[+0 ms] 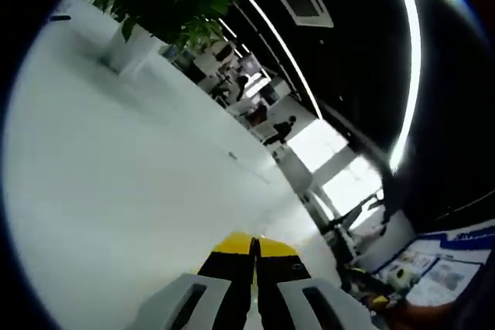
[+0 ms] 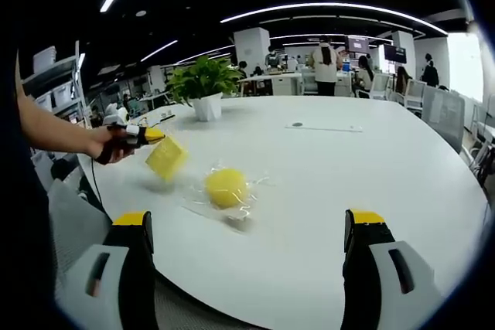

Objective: Compare the silicone blocks by pressing each to a similar depth, holding the contact briefly, and releasing to observe deformation and rebound differences across the visible hardness samples.

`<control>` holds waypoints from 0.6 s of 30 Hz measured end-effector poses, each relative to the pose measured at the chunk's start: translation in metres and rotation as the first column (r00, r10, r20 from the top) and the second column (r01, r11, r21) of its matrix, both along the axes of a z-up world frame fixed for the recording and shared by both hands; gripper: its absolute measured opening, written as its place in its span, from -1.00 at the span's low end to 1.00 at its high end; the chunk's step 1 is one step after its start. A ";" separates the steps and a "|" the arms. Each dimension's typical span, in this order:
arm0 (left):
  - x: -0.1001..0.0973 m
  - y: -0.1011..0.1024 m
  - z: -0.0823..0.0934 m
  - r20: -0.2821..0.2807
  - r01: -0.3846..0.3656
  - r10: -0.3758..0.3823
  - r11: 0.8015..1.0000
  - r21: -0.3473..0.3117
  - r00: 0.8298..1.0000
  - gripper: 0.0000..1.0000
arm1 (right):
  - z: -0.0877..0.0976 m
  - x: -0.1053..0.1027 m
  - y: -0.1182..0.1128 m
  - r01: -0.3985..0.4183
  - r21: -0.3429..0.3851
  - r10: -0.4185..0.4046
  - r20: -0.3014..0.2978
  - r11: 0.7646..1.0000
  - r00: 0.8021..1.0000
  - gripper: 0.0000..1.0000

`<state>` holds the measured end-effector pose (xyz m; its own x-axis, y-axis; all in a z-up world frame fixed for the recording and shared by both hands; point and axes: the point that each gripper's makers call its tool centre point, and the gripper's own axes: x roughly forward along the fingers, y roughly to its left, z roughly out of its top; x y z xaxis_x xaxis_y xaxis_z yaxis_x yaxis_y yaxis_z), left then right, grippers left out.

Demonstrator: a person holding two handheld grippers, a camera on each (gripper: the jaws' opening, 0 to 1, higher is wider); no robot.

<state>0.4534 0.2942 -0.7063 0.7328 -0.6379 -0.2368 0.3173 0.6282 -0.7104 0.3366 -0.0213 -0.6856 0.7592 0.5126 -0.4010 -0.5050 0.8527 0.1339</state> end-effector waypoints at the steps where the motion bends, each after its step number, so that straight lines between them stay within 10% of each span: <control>1: 0.001 0.002 -0.004 0.013 -0.002 0.002 0.999 0.039 1.000 -1.00 | 0.001 0.000 0.000 -0.001 0.000 0.001 0.000 1.000 1.000 0.93; 18: -0.001 0.013 -0.058 -0.116 0.027 -0.008 0.987 0.161 0.993 -1.00 | 0.001 0.001 -0.005 0.002 0.003 -0.002 -0.006 1.000 1.000 0.93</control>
